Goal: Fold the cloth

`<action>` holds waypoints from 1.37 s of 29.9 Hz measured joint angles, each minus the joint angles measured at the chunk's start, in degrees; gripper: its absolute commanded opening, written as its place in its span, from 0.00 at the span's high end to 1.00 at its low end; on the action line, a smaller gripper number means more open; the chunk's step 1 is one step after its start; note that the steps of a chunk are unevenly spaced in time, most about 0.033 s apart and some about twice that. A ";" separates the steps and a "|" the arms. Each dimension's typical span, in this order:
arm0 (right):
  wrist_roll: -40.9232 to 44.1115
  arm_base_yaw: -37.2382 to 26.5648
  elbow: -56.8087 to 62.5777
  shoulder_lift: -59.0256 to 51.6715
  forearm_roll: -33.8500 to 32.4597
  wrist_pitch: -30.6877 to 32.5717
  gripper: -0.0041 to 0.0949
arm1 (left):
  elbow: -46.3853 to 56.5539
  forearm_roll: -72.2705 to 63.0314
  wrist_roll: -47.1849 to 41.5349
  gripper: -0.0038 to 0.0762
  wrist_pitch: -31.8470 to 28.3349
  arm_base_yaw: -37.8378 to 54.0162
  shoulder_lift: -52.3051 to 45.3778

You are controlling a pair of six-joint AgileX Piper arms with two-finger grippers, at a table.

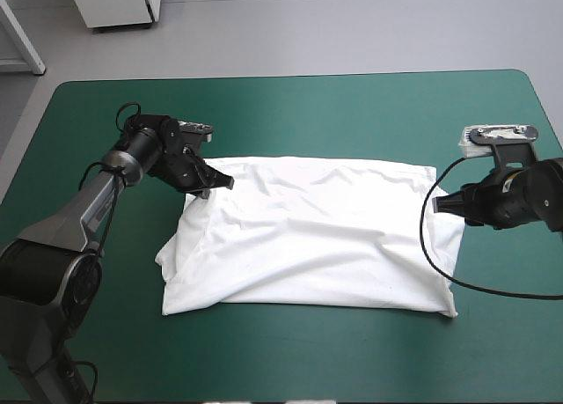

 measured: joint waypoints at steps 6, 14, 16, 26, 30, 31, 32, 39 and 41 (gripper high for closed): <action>0.00 0.00 0.00 0.00 -0.46 0.00 0.57 | -1.57 -0.74 -0.72 0.96 -1.26 -5.58 -0.06; 0.00 0.00 0.00 0.00 -0.66 0.00 0.57 | -1.64 -2.64 -1.72 0.96 -2.33 -7.55 3.88; 0.00 0.00 0.00 0.00 -0.94 0.00 0.57 | -1.64 -2.93 -1.78 0.96 -2.48 -7.55 5.47; 0.00 0.00 0.00 0.00 -1.07 0.00 0.57 | -2.15 -3.74 2.34 0.60 -0.68 -7.55 6.84; 0.00 0.00 0.00 0.00 -1.07 0.00 0.57 | -3.66 -4.30 3.13 0.30 3.02 -7.55 7.14; 0.00 0.00 0.00 0.00 -1.07 0.00 0.57 | -4.31 -4.30 3.25 0.26 3.95 -7.55 7.13; 0.00 0.00 0.00 0.00 -1.07 0.00 0.57 | -5.19 -4.30 3.45 0.24 4.58 -7.55 7.13; 0.05 0.00 0.00 0.00 -1.83 0.00 0.57 | -12.24 1.05 3.32 0.34 6.17 -7.55 3.46; 1.13 0.00 0.00 0.00 -2.86 0.00 0.57 | -12.62 3.92 2.58 0.38 7.80 -7.55 1.74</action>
